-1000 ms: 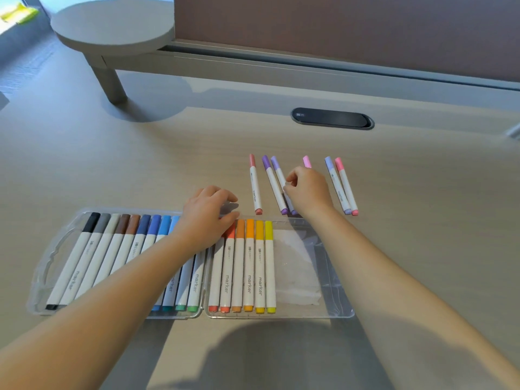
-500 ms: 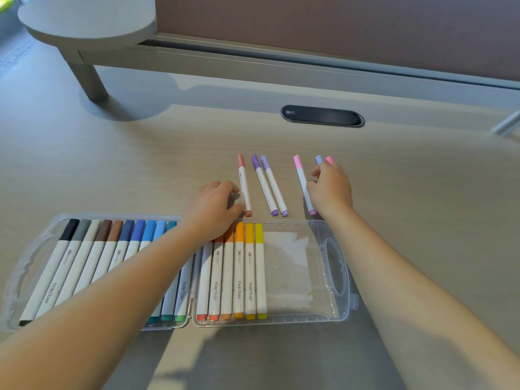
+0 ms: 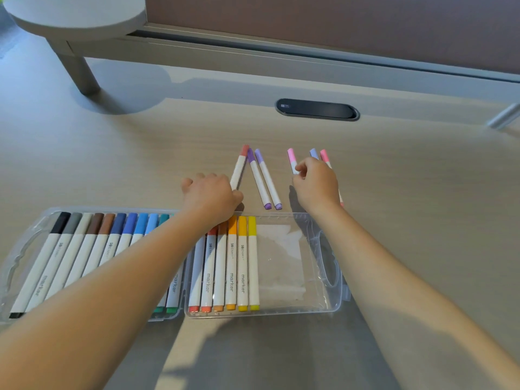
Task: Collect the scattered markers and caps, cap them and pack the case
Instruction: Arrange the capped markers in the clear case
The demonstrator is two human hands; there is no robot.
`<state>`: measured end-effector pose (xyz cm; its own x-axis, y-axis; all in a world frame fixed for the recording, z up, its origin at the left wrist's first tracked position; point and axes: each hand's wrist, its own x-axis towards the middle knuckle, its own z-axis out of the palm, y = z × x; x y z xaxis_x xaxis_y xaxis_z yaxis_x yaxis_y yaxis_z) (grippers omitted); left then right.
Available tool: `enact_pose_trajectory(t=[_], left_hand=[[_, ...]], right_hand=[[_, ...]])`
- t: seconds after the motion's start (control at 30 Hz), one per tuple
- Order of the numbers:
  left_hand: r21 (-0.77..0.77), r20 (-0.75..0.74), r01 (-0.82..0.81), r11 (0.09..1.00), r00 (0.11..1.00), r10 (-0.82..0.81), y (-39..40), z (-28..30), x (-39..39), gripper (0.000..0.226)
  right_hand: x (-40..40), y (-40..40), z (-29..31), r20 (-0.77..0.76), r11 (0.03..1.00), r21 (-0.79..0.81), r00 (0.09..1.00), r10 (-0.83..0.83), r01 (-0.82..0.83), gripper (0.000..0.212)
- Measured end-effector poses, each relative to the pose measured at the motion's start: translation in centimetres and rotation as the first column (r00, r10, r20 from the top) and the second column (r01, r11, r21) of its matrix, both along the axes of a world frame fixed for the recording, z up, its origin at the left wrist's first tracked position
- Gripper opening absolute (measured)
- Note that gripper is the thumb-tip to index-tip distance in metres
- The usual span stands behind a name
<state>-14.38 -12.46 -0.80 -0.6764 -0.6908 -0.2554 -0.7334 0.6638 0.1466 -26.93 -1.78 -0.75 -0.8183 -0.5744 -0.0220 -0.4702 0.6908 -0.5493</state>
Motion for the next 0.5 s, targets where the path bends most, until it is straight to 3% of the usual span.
enact_pose_trajectory(t=[0.07, 0.17, 0.27, 0.37, 0.5], left_hand=[[0.029, -0.091, 0.093, 0.995, 0.992, -0.090, -0.2, 0.6, 0.8, 0.027], [0.082, -0.170, 0.261, 0.962, 0.955, -0.244, -0.2, 1.5, 2.3, 0.025], [0.065, -0.142, 0.332, 0.941, 0.936, -0.321, 0.2, 1.7, 3.5, 0.025], [0.108, -0.172, 0.311, 0.944, 0.941, -0.290, 0.7, 1.6, 4.5, 0.027], [0.163, -0.212, 0.277, 0.947, 0.947, -0.241, 1.3, 1.1, 5.9, 0.044]], right_hand=[[0.5, -0.5, 0.2, 0.067, 0.994, -0.110, 0.998, 0.009, -0.001, 0.027], [1.3, -1.3, 0.8, 0.364, 0.945, -0.320, 0.929, 0.060, 0.065, 0.031], [2.5, -1.7, 1.3, 0.576, 0.890, -0.428, 0.806, 0.135, 0.157, 0.006], [3.2, -1.7, 1.8, 0.636, 0.854, -0.475, 0.754, 0.164, 0.215, 0.014], [3.1, -0.4, 2.1, 0.571, 0.899, -0.422, 0.804, 0.165, 0.115, 0.009]])
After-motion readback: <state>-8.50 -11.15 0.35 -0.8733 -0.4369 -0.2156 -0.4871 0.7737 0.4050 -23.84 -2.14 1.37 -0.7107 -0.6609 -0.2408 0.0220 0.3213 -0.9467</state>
